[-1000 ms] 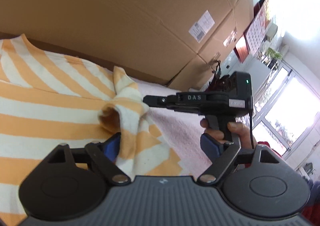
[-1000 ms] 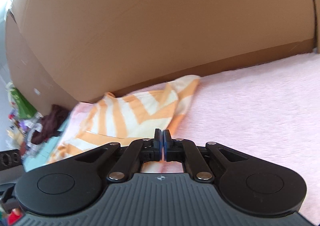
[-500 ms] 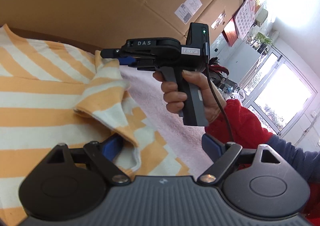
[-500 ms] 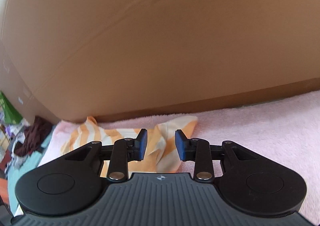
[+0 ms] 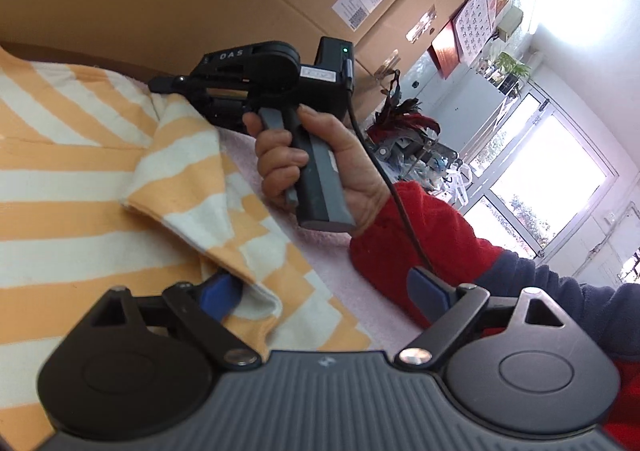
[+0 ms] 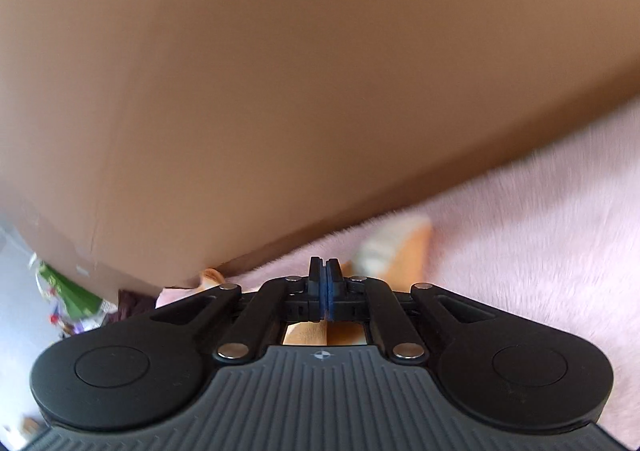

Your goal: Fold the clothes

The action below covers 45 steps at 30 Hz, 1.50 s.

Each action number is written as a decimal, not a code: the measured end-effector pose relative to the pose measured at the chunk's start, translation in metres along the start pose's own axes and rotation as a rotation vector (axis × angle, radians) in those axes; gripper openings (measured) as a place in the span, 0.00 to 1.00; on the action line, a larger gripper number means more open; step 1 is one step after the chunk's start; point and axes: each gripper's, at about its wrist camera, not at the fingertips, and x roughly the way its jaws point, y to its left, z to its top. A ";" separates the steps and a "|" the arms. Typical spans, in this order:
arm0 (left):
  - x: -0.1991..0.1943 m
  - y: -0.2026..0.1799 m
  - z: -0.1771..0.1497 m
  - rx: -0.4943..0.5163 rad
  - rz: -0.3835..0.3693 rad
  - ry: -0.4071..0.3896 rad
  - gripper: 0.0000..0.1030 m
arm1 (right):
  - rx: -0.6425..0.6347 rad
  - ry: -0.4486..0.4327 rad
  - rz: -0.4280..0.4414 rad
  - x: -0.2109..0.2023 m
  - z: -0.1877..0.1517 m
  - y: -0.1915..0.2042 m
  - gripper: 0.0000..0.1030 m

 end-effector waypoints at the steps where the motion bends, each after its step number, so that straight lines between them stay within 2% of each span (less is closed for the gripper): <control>1: -0.002 0.003 0.001 -0.013 0.024 -0.020 0.87 | -0.004 -0.010 -0.008 -0.002 0.000 0.001 0.01; 3: -0.007 0.018 0.006 -0.097 0.043 -0.050 0.87 | -0.012 -0.025 -0.025 -0.009 -0.001 0.004 0.05; 5: -0.012 0.033 0.009 -0.187 0.021 -0.067 0.87 | 0.022 -0.014 0.012 -0.023 -0.001 0.003 0.26; 6: -0.015 0.037 0.010 -0.215 0.002 -0.078 0.87 | 0.020 -0.009 0.022 -0.032 -0.002 0.005 0.26; 9: -0.020 0.043 0.010 -0.249 -0.031 -0.094 0.87 | -0.041 0.015 0.024 -0.062 -0.014 0.013 0.26; 16: -0.011 0.029 0.008 -0.162 0.023 -0.058 0.87 | -0.127 0.118 0.052 -0.106 -0.063 0.024 0.26; 21: -0.005 0.026 0.007 -0.126 0.044 -0.046 0.88 | -0.270 0.086 -0.002 -0.111 -0.084 0.039 0.27; 22: -0.005 0.026 0.007 -0.125 0.044 -0.046 0.88 | -0.298 0.087 -0.013 -0.110 -0.082 0.041 0.24; 23: -0.005 0.027 0.007 -0.125 0.041 -0.046 0.87 | -0.326 0.088 -0.023 -0.109 -0.080 0.043 0.06; 24: -0.006 0.027 0.007 -0.125 0.036 -0.046 0.87 | -0.332 0.093 -0.016 -0.109 -0.080 0.043 0.04; 28: -0.008 0.024 0.006 -0.110 -0.016 -0.031 0.85 | -0.308 0.060 -0.004 -0.116 -0.085 0.042 0.04; 33: -0.004 0.026 0.007 -0.130 -0.031 0.001 0.87 | -0.293 0.008 -0.027 -0.122 -0.092 0.046 0.06; 34: -0.004 0.024 0.006 -0.126 -0.045 0.008 0.87 | -0.299 0.017 -0.060 -0.119 -0.094 0.044 0.10; 35: -0.004 0.023 0.006 -0.123 -0.058 0.015 0.87 | -0.274 0.024 -0.059 -0.118 -0.094 0.040 0.20; 36: -0.003 0.022 0.005 -0.119 -0.072 0.021 0.87 | -0.235 0.028 -0.041 -0.118 -0.095 0.035 0.21; 38: -0.003 0.020 0.004 -0.111 -0.099 0.035 0.87 | -0.159 0.037 -0.006 -0.119 -0.095 0.026 0.34; 40: -0.003 0.018 0.003 -0.103 -0.127 0.049 0.87 | -0.158 0.038 0.003 -0.119 -0.098 0.027 0.39; 45: -0.005 0.016 0.003 -0.109 -0.195 0.054 0.87 | -0.184 0.040 0.015 -0.119 -0.109 0.033 0.40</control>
